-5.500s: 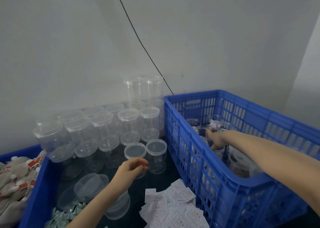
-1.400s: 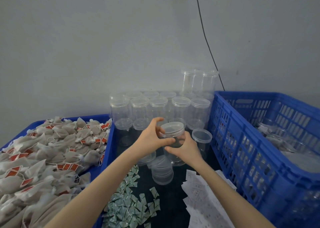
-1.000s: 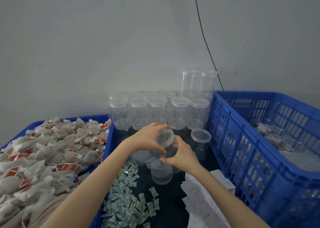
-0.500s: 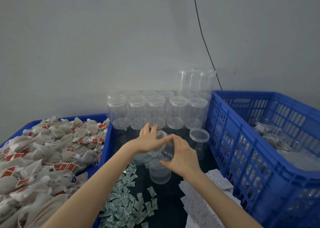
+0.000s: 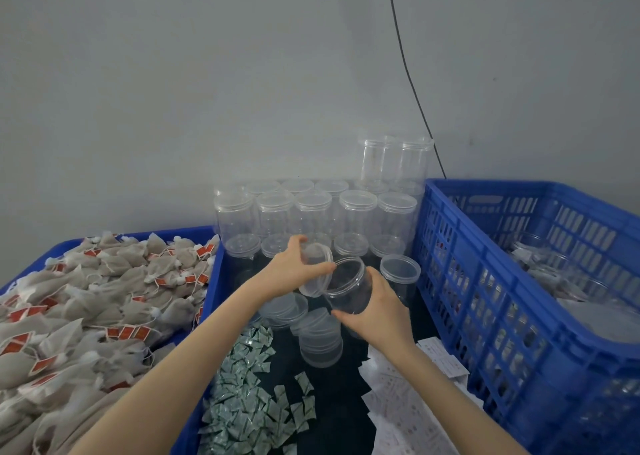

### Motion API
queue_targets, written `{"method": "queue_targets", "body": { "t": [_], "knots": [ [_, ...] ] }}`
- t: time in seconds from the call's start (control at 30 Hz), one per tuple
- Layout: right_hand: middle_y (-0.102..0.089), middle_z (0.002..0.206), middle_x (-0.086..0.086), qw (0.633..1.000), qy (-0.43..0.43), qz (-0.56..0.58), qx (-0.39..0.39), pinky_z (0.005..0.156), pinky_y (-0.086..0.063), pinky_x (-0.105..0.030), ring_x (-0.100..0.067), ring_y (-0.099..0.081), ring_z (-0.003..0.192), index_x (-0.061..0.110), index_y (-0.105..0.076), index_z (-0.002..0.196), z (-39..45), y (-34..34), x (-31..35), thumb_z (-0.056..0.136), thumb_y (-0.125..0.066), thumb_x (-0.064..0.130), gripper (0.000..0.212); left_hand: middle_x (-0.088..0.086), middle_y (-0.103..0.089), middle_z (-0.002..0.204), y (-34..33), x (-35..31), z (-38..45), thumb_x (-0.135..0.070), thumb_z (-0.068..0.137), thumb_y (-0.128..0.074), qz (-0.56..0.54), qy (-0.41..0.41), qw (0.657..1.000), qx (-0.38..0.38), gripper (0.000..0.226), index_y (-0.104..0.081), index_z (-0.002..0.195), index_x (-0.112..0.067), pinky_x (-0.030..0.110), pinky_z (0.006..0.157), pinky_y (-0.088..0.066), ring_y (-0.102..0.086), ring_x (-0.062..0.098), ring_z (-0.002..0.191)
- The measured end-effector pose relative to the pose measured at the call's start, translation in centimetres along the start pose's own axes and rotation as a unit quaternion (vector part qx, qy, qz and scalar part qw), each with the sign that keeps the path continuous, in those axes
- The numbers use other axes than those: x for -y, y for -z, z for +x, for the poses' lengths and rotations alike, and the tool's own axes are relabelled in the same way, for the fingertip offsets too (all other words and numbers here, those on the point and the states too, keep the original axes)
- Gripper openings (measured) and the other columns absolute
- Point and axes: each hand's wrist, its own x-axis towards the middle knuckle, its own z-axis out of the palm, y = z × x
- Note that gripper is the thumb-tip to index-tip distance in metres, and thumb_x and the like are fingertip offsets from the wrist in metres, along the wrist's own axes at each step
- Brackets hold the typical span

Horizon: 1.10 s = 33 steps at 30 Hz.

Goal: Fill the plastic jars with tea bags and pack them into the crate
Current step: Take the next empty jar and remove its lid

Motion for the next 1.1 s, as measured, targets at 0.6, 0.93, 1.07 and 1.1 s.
{"method": "queue_targets", "body": {
  "t": [0.6,0.93,1.07,1.1],
  "knots": [
    [-0.056,0.130,0.016,0.990,-0.088,0.108,0.009,0.092,-0.047,-0.035,-0.006,-0.053,0.119,0.038,-0.037,0.139,-0.7,0.5,-3.3,0.051,-0.073,0.072,0.101,0.012,-0.063,0.125,-9.9,5.6,6.1,-0.012,0.093,-0.044,0.163,0.047,0.985,0.038,0.037,-0.062,0.125,-0.013,0.035,0.098,-0.045,-0.057,0.027,0.116],
    [-0.054,0.118,0.022,0.987,-0.070,0.140,0.026,0.092,-0.047,-0.032,-0.001,-0.052,0.111,0.038,-0.043,0.130,-0.8,-0.6,-2.7,0.058,-0.085,0.056,0.085,0.009,-0.062,0.126,-7.8,6.1,5.5,-0.020,0.097,-0.043,0.207,-0.017,0.977,0.048,0.035,-0.059,0.128,-0.016,0.036,0.094,-0.046,-0.058,0.025,0.113],
    [-0.055,0.117,0.023,0.980,-0.054,0.184,0.051,0.090,-0.044,-0.025,0.000,-0.053,0.110,0.044,-0.040,0.124,-0.6,-1.1,-1.0,0.059,-0.089,0.047,0.081,0.004,-0.066,0.120,-3.8,6.1,4.1,-0.018,0.094,-0.049,0.202,-0.040,0.979,0.007,0.032,-0.062,0.123,-0.018,0.036,0.094,-0.049,-0.061,0.019,0.108],
    [-0.055,0.116,0.024,0.977,-0.049,0.199,0.058,0.089,-0.043,-0.024,0.001,-0.053,0.110,0.045,-0.039,0.123,-0.6,-1.3,-0.5,0.059,-0.089,0.047,0.081,0.002,-0.067,0.118,-2.6,6.2,3.6,-0.018,0.094,-0.050,0.189,-0.036,0.981,-0.012,0.031,-0.063,0.121,-0.018,0.036,0.094,-0.050,-0.062,0.017,0.106]
  ]
}}
